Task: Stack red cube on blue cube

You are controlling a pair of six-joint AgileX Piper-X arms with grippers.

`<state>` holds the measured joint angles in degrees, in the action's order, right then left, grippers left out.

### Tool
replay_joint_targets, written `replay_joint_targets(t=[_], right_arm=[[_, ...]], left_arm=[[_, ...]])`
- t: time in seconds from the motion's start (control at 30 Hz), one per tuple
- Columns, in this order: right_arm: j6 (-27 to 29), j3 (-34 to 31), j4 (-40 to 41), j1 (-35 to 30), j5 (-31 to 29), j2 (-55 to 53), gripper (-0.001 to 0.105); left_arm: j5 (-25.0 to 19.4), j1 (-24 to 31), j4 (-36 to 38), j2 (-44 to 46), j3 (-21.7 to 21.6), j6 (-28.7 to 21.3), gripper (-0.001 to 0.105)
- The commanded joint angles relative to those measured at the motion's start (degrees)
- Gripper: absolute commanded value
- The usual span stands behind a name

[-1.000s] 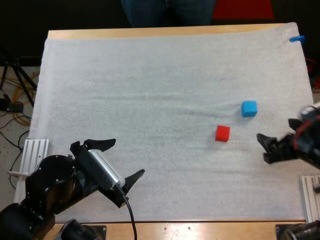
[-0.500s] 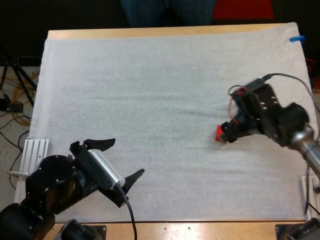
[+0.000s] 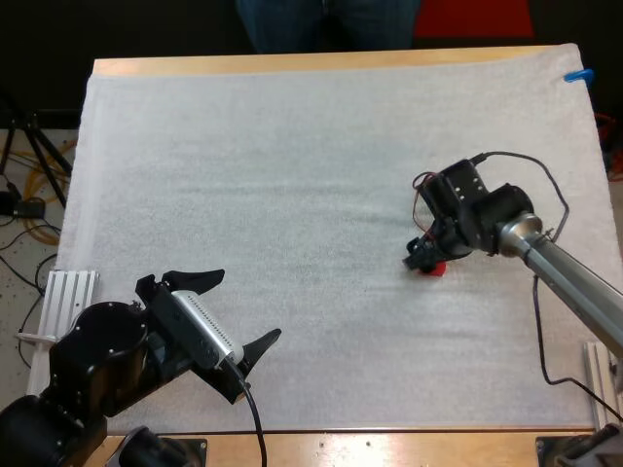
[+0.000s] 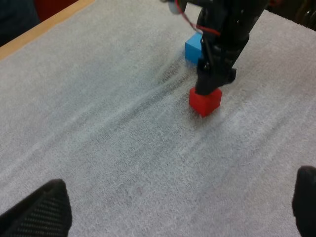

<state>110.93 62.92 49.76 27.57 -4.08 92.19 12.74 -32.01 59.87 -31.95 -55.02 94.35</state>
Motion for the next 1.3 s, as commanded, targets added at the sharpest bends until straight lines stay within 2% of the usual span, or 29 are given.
replay_joint_targets(t=[0.0,0.43,0.47,0.53,0.57,0.63,0.73,1.03,1.27], right_arm=[[-0.3,0.4,-0.2,0.1,0.5,0.6,0.078],[-0.8,0.4,-1.4,0.1,2.9,8.0,0.077],[-1.0,0.4,-1.3,0.1,2.9,8.0,0.074],[-1.5,0.4,-1.3,0.1,2.6,8.0,0.058],[-1.5,0.4,-1.2,0.1,2.6,8.0,0.055],[-1.5,0.4,-1.2,0.1,2.6,8.0,0.035],[-1.9,0.4,-1.2,0.1,2.6,8.0,0.026],[-1.9,0.4,1.7,0.1,2.6,1.8,0.026],[-0.4,1.8,5.1,-0.7,-3.7,-6.3,0.026]], left_arm=[[-0.5,-0.3,-0.2,-0.1,-0.4,0.0,0.087],[-0.5,-0.3,-0.2,-0.1,-0.4,0.0,0.087],[-0.5,-0.3,-0.2,-0.1,-0.4,0.0,0.087],[-0.5,-0.3,-0.2,-0.1,-0.4,0.0,0.087],[-0.5,-0.3,-0.2,-0.1,-0.4,0.0,0.087],[-0.5,-0.3,-0.2,-0.1,-0.4,0.0,0.087],[-0.5,-0.3,-0.2,-0.1,-0.4,0.0,0.087],[-0.5,-0.3,-0.2,-0.1,-0.4,0.0,0.087],[-0.5,-0.3,-0.2,-0.1,-0.4,0.0,0.087]])
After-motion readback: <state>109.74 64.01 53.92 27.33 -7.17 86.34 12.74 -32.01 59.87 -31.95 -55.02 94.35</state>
